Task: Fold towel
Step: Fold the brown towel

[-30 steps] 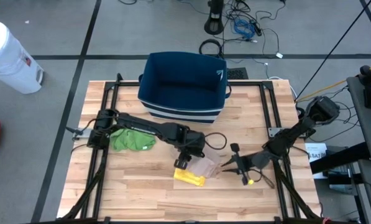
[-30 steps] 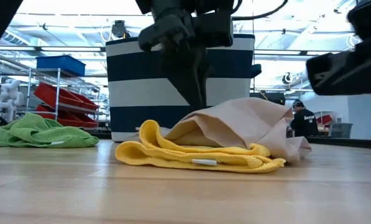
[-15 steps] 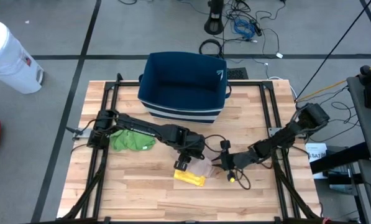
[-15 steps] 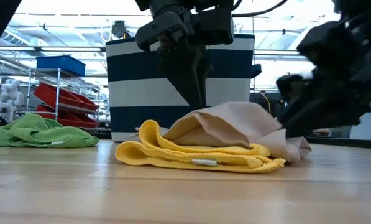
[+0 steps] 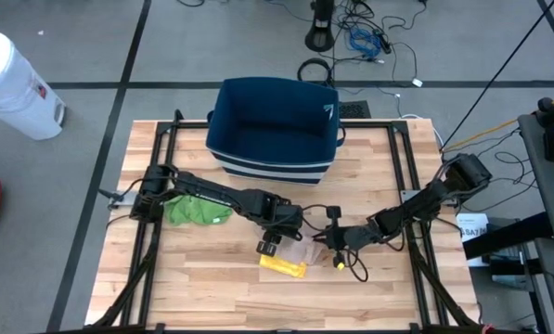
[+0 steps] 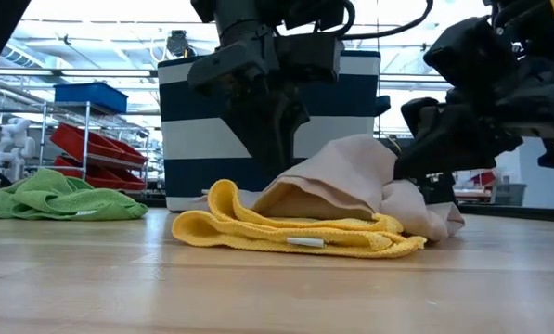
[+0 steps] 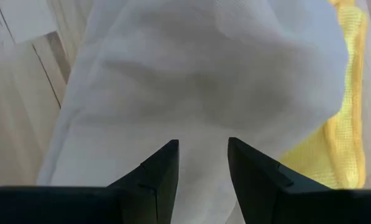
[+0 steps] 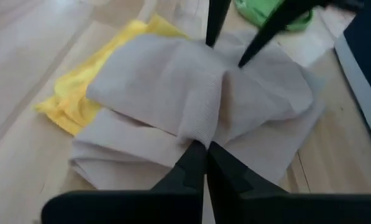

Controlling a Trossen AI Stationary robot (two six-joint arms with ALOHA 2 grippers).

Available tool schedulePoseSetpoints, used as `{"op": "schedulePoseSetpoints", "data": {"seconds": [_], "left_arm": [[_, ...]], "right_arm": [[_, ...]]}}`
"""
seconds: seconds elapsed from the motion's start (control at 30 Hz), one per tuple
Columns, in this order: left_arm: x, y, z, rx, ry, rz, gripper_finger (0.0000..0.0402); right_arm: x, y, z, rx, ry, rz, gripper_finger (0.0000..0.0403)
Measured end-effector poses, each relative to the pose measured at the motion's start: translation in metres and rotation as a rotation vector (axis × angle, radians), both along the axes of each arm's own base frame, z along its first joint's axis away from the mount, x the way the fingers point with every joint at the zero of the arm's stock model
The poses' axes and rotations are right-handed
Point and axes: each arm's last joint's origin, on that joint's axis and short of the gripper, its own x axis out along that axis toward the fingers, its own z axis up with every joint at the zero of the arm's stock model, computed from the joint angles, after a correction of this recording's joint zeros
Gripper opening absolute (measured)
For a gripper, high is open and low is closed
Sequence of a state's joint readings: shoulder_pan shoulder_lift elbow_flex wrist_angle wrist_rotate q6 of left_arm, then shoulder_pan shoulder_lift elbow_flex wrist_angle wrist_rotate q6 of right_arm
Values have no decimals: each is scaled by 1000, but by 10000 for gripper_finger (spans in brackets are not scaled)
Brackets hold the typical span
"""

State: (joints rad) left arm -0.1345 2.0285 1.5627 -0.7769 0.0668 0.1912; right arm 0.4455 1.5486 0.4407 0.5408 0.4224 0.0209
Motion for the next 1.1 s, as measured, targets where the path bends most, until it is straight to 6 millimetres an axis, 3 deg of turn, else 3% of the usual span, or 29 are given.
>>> {"op": "schedulePoseSetpoints", "data": {"seconds": [0.23, 0.47, 0.73, 1.1], "left_arm": [[-1, 0, 0, 6, 7, 1, 144], [-2, 1, 0, 12, 15, 3, 144], [0, 3, 0, 68, -4, 27, 144], [3, 3, 1, 63, -39, 35, 144]], "right_arm": [[-10, 2, 18, -35, 48, -120, 1], [-30, -2, 47, 156, 12, -222, 0], [-55, -10, 33, 291, 339, -289, 5], [-63, -13, 21, 238, 458, -358, 138]]}}
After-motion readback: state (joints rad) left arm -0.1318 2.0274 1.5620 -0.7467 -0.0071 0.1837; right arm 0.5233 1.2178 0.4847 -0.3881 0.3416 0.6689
